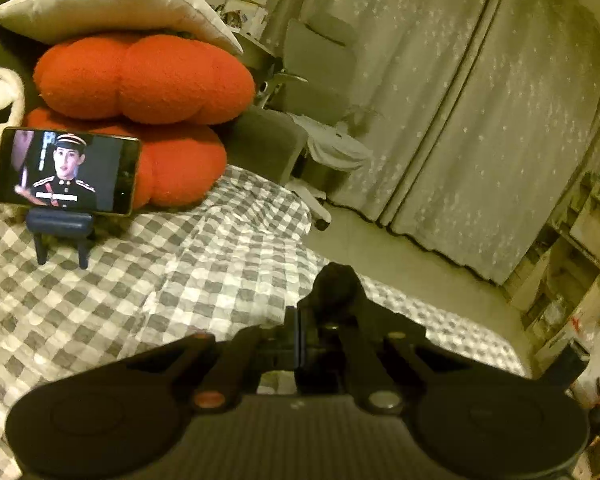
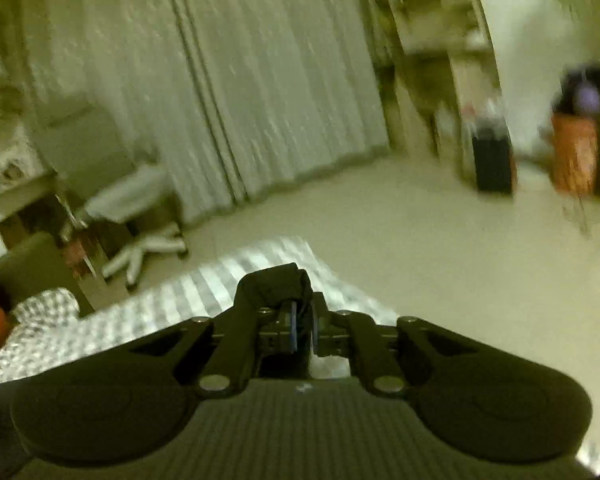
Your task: Fold clothes
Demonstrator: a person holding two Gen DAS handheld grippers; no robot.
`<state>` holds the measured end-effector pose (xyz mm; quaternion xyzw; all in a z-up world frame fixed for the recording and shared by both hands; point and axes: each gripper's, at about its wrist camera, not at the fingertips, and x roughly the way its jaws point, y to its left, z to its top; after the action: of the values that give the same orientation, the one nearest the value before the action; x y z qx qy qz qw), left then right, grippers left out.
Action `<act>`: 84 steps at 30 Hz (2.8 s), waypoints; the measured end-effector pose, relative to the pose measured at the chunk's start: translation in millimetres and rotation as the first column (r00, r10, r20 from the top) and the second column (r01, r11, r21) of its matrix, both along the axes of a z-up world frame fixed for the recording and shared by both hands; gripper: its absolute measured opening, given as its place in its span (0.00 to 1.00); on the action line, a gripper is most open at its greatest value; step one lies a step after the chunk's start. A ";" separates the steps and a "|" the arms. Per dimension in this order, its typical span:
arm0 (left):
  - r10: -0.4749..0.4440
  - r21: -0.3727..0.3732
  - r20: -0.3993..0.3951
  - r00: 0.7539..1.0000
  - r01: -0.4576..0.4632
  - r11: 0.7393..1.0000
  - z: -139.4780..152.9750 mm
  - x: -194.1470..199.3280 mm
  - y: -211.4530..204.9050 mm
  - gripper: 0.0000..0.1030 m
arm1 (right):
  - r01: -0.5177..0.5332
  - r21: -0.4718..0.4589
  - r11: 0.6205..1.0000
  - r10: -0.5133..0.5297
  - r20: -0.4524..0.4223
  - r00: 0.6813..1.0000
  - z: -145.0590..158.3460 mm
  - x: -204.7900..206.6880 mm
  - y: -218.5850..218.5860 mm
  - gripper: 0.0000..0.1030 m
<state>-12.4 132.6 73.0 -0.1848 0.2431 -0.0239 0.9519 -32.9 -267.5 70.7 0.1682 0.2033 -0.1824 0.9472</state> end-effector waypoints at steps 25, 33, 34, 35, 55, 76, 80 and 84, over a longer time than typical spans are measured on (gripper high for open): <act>-0.064 0.026 -0.109 0.992 0.067 0.997 -23.8 29.8 -21.9 0.64 | -0.706 -0.368 0.605 0.669 -0.246 0.701 -19.9 -26.8 103.3 0.33; -0.063 0.086 -0.154 0.986 0.077 0.993 -37.8 42.0 -34.2 0.04 | -0.748 -0.365 0.555 0.658 -0.357 0.663 -34.1 -29.5 118.2 0.00; -0.056 0.074 -0.150 0.987 0.068 0.995 -36.8 41.1 -31.1 0.04 | -0.734 -0.373 0.568 0.646 -0.351 0.678 -33.8 -29.4 116.1 0.00; -0.050 0.061 -0.146 0.988 0.059 0.996 -35.7 40.1 -27.9 0.04 | -0.718 -0.383 0.581 0.632 -0.344 0.694 -33.5 -29.5 114.1 0.00; -0.031 -0.016 -0.192 0.981 0.028 0.999 -27.6 21.5 25.6 0.05 | -0.752 -0.426 0.503 0.666 -0.363 0.651 -35.1 -44.5 112.7 0.54; -0.076 -0.052 -0.254 0.964 0.065 0.997 -48.8 43.3 17.1 0.37 | -0.776 -0.459 0.432 0.660 -0.426 0.619 -50.5 -40.8 112.2 0.41; -0.081 -0.031 -0.250 0.965 0.075 0.997 -49.6 43.6 13.6 0.08 | -0.721 -0.543 0.431 0.605 -0.419 0.677 -50.9 -35.2 115.8 0.11; -0.096 -0.064 -0.159 0.983 0.086 0.994 -29.6 29.9 19.9 0.07 | -0.549 -0.626 0.554 0.551 -0.219 0.805 -23.7 -41.5 104.2 0.07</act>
<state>17.5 152.5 43.3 -0.2020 0.3272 -0.0591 0.9212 -74.4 -163.3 47.0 -0.2510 0.1657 0.0628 0.9516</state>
